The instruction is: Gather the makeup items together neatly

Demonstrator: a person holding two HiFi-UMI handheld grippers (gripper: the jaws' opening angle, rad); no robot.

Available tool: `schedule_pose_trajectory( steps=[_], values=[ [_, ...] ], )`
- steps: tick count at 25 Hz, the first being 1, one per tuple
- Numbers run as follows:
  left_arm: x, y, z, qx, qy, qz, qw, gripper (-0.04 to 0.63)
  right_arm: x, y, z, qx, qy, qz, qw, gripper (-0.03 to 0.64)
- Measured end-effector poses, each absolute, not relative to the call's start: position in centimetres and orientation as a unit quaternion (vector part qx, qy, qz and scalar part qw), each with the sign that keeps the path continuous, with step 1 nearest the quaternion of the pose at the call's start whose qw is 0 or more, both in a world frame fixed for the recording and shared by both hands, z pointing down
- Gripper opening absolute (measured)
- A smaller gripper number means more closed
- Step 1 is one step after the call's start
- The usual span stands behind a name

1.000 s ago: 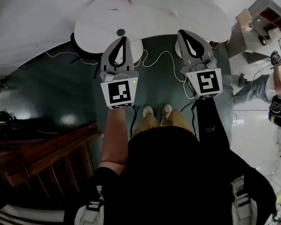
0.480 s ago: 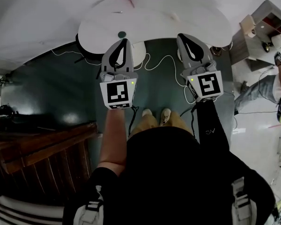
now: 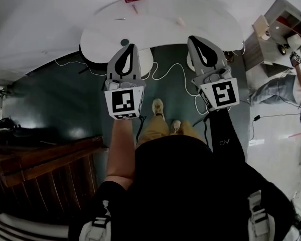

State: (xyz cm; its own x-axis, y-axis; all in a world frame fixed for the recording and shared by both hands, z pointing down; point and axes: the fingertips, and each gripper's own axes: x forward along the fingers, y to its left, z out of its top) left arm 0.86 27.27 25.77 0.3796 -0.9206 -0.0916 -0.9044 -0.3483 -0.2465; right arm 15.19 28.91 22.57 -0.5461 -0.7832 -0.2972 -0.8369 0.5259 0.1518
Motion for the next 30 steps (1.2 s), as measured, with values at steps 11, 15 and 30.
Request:
schedule_pose_trajectory(
  steps=[11, 15, 30],
  values=[
    [0.8, 20.3, 26.6, -0.826, 0.548, -0.029, 0.127, 0.008, 14.7, 22.2, 23.3, -0.480, 0.860, 0.149, 0.089, 0.005],
    [0.4, 15.3, 27.2, -0.831, 0.543, -0.026, 0.120, 0.008, 14.8, 17.3, 24.4, -0.491, 0.856, 0.142, 0.071, 0.005],
    [-0.1, -4.4, 28.3, -0.863, 0.489, -0.034, 0.126, 0.008, 13.8, -1.3, 26.9, -0.537, 0.833, 0.129, 0.008, 0.005]
  ],
)
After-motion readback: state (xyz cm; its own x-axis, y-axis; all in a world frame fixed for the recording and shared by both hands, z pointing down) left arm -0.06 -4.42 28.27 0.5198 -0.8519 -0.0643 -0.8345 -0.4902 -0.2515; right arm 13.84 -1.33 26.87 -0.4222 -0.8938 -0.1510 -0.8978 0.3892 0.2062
